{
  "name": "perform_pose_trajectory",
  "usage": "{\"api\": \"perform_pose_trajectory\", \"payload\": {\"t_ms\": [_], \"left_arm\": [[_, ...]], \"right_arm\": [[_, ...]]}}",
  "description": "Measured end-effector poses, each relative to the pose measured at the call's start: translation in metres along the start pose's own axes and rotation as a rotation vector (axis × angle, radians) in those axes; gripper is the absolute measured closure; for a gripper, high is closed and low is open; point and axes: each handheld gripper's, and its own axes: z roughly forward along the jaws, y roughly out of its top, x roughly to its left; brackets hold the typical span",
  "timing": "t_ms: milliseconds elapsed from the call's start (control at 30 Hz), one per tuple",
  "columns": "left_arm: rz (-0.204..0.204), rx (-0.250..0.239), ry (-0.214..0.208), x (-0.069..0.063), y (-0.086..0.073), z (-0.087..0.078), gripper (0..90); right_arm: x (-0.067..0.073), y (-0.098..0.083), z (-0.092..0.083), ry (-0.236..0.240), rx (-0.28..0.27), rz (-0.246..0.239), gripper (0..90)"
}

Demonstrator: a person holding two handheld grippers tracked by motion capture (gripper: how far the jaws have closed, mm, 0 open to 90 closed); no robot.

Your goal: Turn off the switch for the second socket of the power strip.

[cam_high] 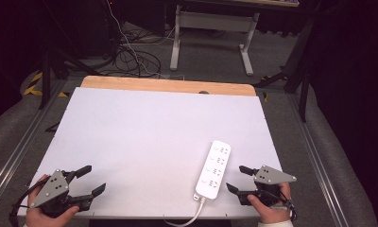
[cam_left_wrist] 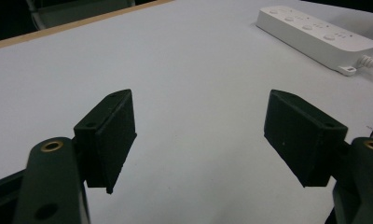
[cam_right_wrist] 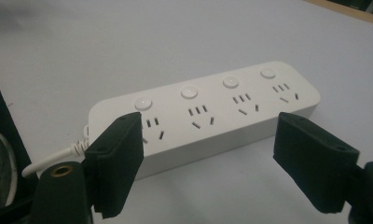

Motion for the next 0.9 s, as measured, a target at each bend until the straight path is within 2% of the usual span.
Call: {"api": "perform_pose_trajectory", "payload": {"t_ms": [433,733,900], "left_arm": [[0.01,0.018,0.004,0.001,0.0,0.0,25.8],[0.0,0.023,-0.002,0.0,0.0,0.0,25.9],[0.009,0.023,-0.001,0.0,0.0,0.0,25.9]], "right_arm": [[-0.003,0.031,0.008,0.022,0.003,-0.01,25.0],[-0.003,0.051,0.02,0.048,0.017,-0.038,25.9],[-0.003,0.058,0.028,0.059,0.022,-0.043,25.9]]}}
